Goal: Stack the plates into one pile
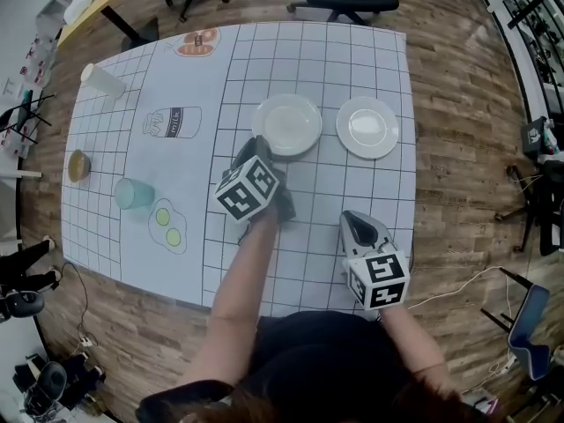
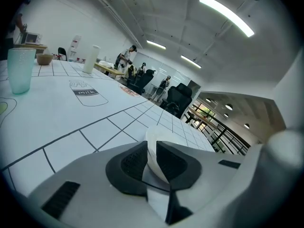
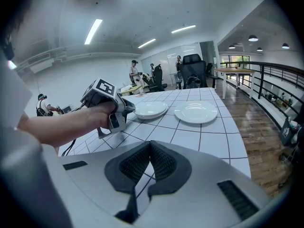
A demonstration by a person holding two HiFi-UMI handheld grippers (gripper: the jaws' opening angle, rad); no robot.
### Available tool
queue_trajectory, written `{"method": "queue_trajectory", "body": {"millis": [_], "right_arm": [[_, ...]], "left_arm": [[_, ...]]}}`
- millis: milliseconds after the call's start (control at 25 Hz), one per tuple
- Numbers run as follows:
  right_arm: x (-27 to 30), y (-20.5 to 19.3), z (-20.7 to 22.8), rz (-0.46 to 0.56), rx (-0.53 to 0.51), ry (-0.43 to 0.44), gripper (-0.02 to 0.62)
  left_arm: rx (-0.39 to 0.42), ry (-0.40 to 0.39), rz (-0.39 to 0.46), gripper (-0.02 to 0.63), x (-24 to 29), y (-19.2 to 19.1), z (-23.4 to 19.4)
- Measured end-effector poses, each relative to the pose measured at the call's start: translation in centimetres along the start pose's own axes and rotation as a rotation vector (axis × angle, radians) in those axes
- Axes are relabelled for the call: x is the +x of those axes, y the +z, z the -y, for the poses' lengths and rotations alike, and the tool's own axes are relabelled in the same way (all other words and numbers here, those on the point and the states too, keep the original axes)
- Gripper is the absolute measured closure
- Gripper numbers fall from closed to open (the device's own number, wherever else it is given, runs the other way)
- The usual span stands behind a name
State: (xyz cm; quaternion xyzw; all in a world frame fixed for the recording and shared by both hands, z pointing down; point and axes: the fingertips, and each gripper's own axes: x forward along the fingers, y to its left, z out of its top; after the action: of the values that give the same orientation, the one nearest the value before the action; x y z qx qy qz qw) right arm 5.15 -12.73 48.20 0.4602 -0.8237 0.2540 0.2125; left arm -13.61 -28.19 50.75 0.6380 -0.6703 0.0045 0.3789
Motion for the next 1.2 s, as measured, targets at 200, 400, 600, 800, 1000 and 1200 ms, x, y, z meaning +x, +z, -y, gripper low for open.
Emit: {"method": "queue_trajectory", "body": {"millis": [200,400,600,800,1000,1200], "right_arm": [[-0.3,0.1,0.2,0.007,0.001,-0.007,0.58],[-0.8,0.4,0.3,0.018,0.0,-0.012,0.58],[-1.7,1.0,0.9,0.044,0.011,-0.022,0.58],[-3.0,2.5,2.7,0.093,0.021,-0.051,0.58],[-4.3,3.9,4.1,0.133,0.018,-0.075,0.58],[-5.4,5.3,5.5,0.163,0.018,-0.091,0.58]], "left_arm": [[0.009,-0.012,0.006,0.477,0.0,0.0,0.2],[0.034,-0.053,0.022,0.486,-1.1,0.5,1.4],[0.119,-0.126,0.052,0.545,-3.6,0.8,3.6],[0.279,-0.184,0.134,0.565,-7.0,1.6,6.1],[0.452,-0.231,0.181,0.566,-9.8,1.6,8.7],[0.611,-0.267,0.183,0.566,-11.8,0.4,10.9]]}}
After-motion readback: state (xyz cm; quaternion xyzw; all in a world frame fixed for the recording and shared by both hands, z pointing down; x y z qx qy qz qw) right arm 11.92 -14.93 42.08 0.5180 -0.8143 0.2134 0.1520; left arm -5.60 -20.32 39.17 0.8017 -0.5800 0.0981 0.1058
